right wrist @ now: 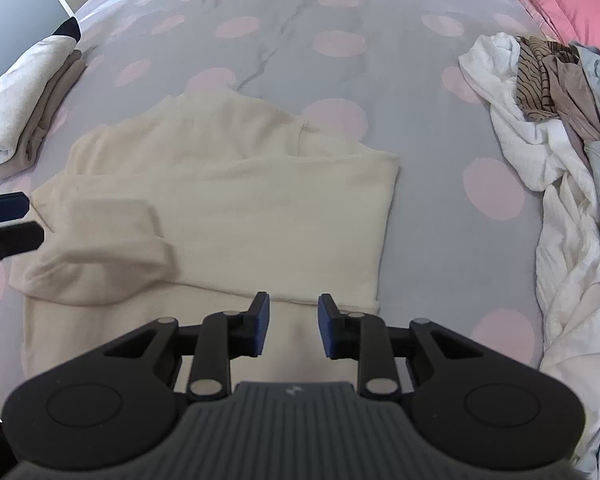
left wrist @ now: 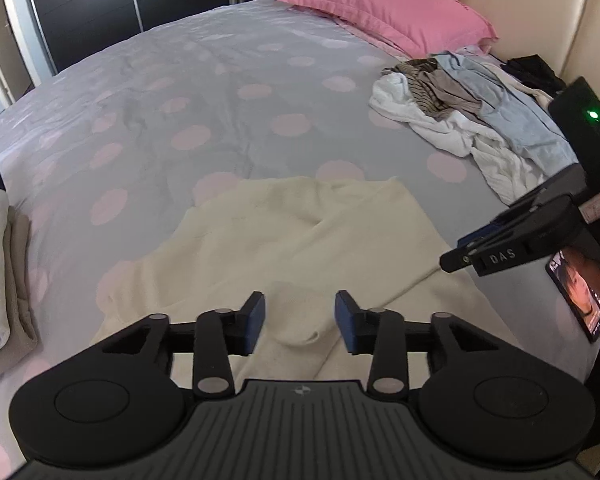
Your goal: Fold clothes
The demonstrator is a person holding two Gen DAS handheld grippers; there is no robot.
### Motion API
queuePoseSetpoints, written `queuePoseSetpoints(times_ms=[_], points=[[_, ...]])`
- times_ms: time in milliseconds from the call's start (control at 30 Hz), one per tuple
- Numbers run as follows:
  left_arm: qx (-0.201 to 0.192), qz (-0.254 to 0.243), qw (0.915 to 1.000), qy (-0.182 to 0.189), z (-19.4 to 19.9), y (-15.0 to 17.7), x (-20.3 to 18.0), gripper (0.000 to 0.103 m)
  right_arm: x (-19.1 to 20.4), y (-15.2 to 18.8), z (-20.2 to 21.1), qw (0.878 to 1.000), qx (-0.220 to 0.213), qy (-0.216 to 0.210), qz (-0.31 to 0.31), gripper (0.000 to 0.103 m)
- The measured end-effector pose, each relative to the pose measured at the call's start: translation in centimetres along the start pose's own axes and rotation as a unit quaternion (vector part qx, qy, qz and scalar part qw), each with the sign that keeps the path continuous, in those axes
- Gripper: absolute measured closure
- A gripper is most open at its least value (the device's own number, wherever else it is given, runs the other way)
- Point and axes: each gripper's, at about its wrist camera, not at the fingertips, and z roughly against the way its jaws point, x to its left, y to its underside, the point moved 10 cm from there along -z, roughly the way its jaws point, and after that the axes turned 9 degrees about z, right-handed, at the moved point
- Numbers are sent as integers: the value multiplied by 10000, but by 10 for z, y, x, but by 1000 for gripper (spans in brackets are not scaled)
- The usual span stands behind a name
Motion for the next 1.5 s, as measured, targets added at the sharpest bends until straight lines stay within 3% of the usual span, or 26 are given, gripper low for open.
queuePoseSetpoints(times_ms=[233,433,567,600,667,767,933,1100,1167,1200,1367,1500], points=[[89,-7,9992,-393,0,20,39,56,12,-2,-4,9998,30,-189,11,73],[585,-177,9958,-678,-23,62,75,56,30,-16,-7,9995,-68,-272,151,71],[807,-132,9948,-604,-39,82,86,56,33,-29,-14,9997,-62,-208,90,69],[827,-93,9952,-510,-41,85,85,60,33,-32,-16,9998,-50,-195,62,69],[827,-43,9960,-331,-43,89,81,83,33,-39,-20,9998,-31,-178,10,69],[722,-148,9972,-135,-39,91,75,103,35,-49,-24,9998,-48,-169,-23,69],[715,-512,9956,321,-26,106,55,103,38,-59,-29,9995,0,-292,-126,69],[300,-687,9969,-237,-22,109,62,101,43,-64,-34,9991,26,-353,-227,67],[227,-691,9965,-420,-21,106,70,82,43,-67,-37,9988,46,-365,-335,65],[235,-684,9962,-476,-20,105,73,79,42,-69,-39,9984,53,-381,-424,65],[275,-761,9940,-733,-14,103,91,74,35,-89,-52,9964,-21,-321,-785,65],[255,-527,9944,-877,-7,105,114,71,34,-105,-67,9948,-55,-407,-936,66]])
